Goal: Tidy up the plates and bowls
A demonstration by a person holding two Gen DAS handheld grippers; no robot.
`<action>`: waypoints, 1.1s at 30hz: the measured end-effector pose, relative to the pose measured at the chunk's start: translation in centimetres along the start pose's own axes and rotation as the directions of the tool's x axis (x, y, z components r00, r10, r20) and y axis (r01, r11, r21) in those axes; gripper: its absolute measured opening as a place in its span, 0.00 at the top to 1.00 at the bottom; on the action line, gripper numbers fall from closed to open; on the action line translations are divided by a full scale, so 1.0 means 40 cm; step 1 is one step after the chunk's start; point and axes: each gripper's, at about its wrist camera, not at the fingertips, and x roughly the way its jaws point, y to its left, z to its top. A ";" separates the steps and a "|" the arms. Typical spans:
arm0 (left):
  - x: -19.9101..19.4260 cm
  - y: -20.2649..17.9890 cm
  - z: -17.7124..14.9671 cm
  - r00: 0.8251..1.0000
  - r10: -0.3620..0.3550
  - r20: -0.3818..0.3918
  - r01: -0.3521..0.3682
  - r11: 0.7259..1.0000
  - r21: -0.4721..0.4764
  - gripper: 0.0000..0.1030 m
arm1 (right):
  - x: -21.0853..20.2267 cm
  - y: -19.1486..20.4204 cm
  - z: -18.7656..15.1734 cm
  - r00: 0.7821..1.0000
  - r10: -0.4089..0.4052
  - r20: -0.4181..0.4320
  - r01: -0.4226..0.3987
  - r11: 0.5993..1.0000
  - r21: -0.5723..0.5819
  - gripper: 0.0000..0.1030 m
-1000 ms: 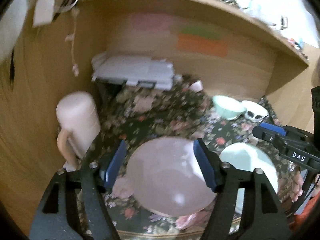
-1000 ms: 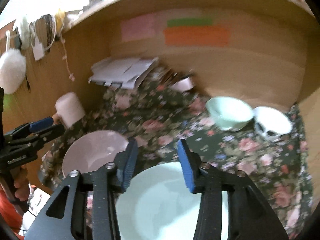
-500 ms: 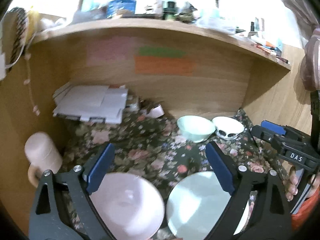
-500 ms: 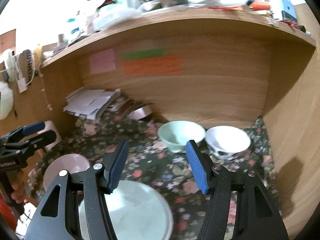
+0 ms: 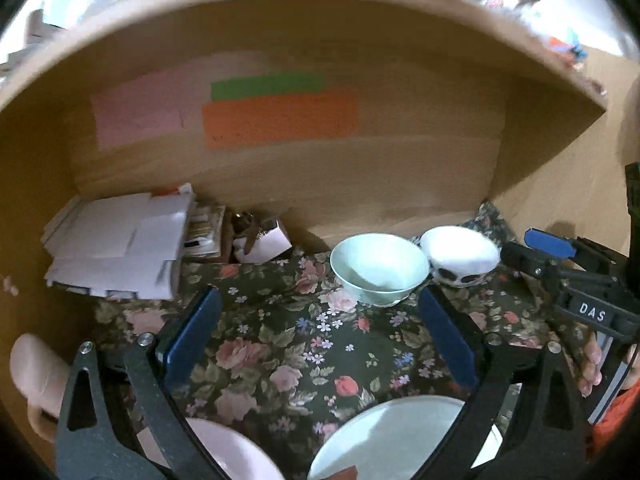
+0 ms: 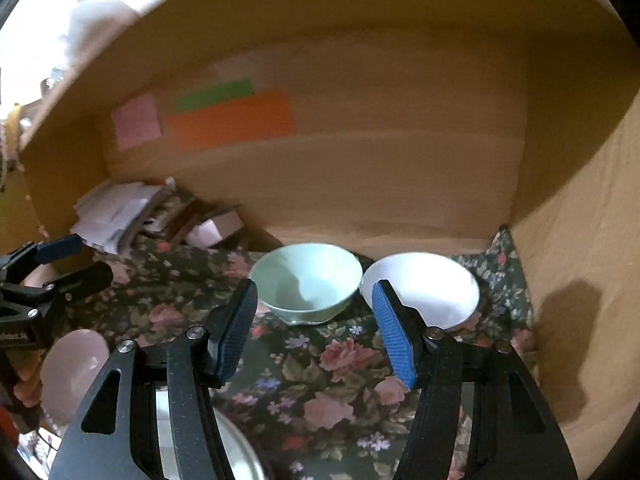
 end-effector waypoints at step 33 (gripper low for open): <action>0.398 0.046 0.017 0.950 -0.015 -0.312 0.000 0.999 -0.047 0.03 | 0.389 -0.068 -0.042 0.950 0.005 -0.313 0.038 0.990 0.133 0.65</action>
